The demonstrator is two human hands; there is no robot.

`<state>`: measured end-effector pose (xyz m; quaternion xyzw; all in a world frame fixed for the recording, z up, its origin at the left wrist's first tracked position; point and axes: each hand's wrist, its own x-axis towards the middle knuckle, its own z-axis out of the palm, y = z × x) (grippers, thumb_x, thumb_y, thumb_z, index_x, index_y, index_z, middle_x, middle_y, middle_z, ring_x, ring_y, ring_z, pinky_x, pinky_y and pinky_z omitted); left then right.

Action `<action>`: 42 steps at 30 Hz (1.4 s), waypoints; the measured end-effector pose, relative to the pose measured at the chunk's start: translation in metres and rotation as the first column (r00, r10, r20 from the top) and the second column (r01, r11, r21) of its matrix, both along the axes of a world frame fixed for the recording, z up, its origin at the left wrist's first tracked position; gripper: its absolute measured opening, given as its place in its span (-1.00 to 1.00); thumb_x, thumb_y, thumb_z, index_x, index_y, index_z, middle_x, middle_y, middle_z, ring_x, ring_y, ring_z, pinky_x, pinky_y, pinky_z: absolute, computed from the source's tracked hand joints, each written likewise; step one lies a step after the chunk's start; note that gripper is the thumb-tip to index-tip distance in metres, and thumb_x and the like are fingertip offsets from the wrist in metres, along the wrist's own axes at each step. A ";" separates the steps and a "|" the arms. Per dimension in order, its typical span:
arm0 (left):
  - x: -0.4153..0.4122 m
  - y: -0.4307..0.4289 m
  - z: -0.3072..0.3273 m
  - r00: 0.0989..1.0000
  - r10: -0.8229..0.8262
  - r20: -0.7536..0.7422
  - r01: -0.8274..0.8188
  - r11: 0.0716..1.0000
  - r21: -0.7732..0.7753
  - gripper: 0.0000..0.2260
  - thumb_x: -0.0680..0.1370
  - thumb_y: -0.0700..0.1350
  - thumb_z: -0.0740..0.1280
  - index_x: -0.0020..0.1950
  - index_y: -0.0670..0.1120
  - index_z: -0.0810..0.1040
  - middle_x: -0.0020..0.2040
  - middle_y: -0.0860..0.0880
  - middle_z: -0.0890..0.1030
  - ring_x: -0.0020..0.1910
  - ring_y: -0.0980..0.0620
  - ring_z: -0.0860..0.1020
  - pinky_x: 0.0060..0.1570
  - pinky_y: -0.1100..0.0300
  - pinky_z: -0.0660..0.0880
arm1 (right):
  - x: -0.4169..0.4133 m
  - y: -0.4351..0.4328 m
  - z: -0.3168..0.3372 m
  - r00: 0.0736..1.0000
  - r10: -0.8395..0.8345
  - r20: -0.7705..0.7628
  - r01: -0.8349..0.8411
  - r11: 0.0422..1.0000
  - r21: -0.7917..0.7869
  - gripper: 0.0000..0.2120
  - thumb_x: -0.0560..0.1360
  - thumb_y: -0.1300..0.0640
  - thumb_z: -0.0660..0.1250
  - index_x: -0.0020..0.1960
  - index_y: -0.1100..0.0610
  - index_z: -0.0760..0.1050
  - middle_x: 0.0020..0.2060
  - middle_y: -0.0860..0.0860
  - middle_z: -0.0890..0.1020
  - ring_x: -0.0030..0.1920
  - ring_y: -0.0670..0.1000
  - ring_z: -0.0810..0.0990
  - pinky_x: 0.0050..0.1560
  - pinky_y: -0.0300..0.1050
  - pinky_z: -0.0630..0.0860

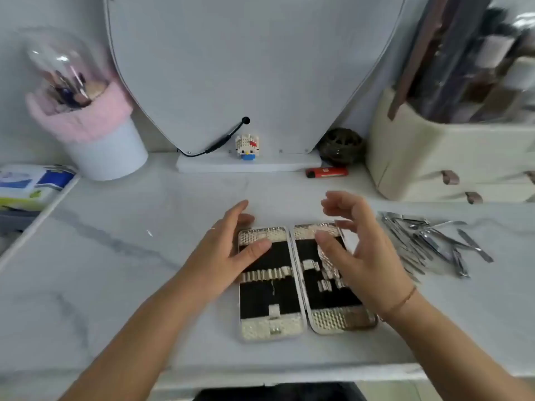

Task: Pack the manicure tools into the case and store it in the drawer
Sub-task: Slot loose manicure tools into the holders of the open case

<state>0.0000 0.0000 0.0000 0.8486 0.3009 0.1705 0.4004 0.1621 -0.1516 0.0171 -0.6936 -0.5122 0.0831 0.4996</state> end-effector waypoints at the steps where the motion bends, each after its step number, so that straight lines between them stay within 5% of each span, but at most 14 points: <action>1: -0.002 -0.004 0.002 1.000 -0.005 -0.002 0.005 1.000 -0.009 -0.26 0.35 0.34 0.16 0.48 0.12 0.09 0.32 0.21 0.39 0.26 0.24 0.37 0.20 0.29 0.31 | -0.006 -0.010 0.001 0.999 -0.009 -0.036 0.010 1.000 0.024 -0.57 0.47 0.08 0.33 0.30 0.00 0.31 0.17 -0.13 0.50 0.21 -0.19 0.46 0.22 -0.36 0.38; 6: -0.009 -0.023 0.000 0.999 0.037 -0.034 -0.037 0.999 -0.011 -0.24 0.36 0.37 0.12 0.49 0.08 0.09 0.42 0.13 0.32 0.38 0.10 0.30 0.31 0.19 0.23 | -0.014 -0.059 -0.005 0.998 -0.055 -0.036 0.055 0.998 -0.002 -0.61 0.46 0.12 0.35 0.25 -0.01 0.35 0.11 -0.16 0.52 0.16 -0.21 0.48 0.16 -0.40 0.38; 10: -0.006 -0.033 -0.003 0.992 0.115 -0.056 -0.105 0.982 0.159 -0.23 0.35 0.39 0.09 0.47 0.02 0.19 0.42 0.04 0.36 0.38 0.02 0.32 0.33 0.12 0.24 | 0.025 -0.074 -0.002 0.981 -0.179 0.081 0.184 0.981 -0.063 -0.71 0.43 0.17 0.41 0.13 0.05 0.49 -0.04 -0.07 0.55 -0.04 -0.23 0.50 -0.01 -0.57 0.33; 15: -0.008 -0.030 -0.005 0.991 0.130 -0.013 -0.129 0.990 0.064 -0.30 0.40 0.40 0.10 0.45 0.07 0.23 0.41 0.10 0.37 0.39 0.05 0.32 0.32 0.11 0.23 | 0.071 -0.057 -0.005 0.955 -0.232 0.183 0.274 0.926 -0.260 -0.76 0.39 0.10 0.45 0.04 0.10 0.59 -0.15 -0.01 0.53 -0.18 -0.08 0.46 -0.13 -0.26 0.35; 23: -0.009 -0.028 -0.007 0.986 0.156 0.060 -0.155 0.988 -0.016 -0.16 0.26 0.55 0.03 0.41 0.10 0.29 0.36 0.14 0.43 0.34 0.13 0.37 0.32 0.12 0.27 | 0.075 -0.039 -0.014 0.927 -0.266 0.266 0.348 0.874 -0.339 -0.95 0.40 0.07 0.42 -0.17 0.02 0.59 -0.16 0.01 0.57 -0.11 0.03 0.52 -0.09 -0.11 0.45; 31: -0.009 -0.026 -0.009 0.986 0.154 0.068 -0.153 0.988 -0.016 -0.28 0.39 0.48 0.04 0.41 0.09 0.30 0.36 0.14 0.43 0.36 0.13 0.36 0.35 0.11 0.25 | 0.073 -0.040 -0.009 0.951 -0.293 0.096 0.309 0.894 -0.324 -0.94 0.39 0.13 0.40 -0.25 0.09 0.59 -0.42 -0.07 0.57 -0.41 -0.11 0.48 -0.39 -0.30 0.34; 42: -0.009 -0.026 -0.008 0.983 0.165 0.073 -0.164 0.986 -0.020 -0.40 0.45 0.33 0.06 0.40 0.08 0.31 0.37 0.12 0.42 0.36 0.10 0.35 0.32 0.14 0.25 | 0.088 -0.035 0.006 0.920 -0.293 -0.262 0.245 0.949 -0.200 -0.95 0.42 0.20 0.42 -0.18 0.19 0.60 -0.40 0.01 0.61 -0.54 -0.21 0.52 -0.51 -0.38 0.44</action>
